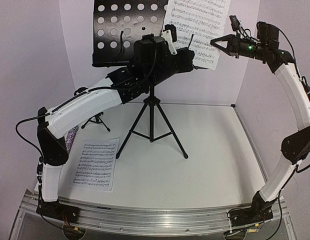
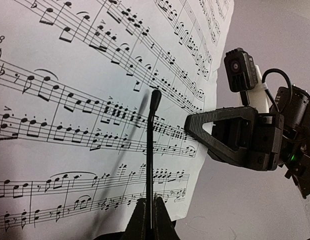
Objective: Pack up the instrument practice props
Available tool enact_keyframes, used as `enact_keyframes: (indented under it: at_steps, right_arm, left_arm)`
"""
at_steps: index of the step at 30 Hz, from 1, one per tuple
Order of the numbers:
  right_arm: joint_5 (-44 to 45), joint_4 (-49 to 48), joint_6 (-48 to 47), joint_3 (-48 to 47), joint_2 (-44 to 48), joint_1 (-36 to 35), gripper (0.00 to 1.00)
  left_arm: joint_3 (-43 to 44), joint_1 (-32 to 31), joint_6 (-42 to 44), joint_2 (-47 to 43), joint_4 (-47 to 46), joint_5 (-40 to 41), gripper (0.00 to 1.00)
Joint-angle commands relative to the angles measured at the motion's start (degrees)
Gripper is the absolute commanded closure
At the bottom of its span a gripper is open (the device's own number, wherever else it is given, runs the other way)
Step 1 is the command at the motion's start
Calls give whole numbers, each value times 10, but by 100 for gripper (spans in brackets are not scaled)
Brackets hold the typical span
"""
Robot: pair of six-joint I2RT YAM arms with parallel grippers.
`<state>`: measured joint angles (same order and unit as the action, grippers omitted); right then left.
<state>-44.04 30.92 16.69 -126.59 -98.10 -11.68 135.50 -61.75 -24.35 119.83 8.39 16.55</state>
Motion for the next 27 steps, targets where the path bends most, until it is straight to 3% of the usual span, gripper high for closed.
enact_keyframes:
  at_steps: [1, 5, 8, 19, 27]
  right_arm:
    - [38, 0, 11, -8, 19, -13, 97]
    - [92, 0, 8, -12, 23, -12, 100]
    - [118, 1, 8, -22, 21, -12, 100]
    - [214, 12, 2, 9, 61, 5, 100]
    - [423, 11, -18, 87, 157, 13, 100]
  left_arm:
    - [-100, 15, 41, -44, -39, -42, 100]
    - [-210, 21, 70, -102, -174, -89, 100]
    - [-259, 25, 88, -124, -224, -115, 100]
    - [-271, 38, 88, -114, -233, -135, 100]
    - [-262, 44, 88, -102, -228, -126, 100]
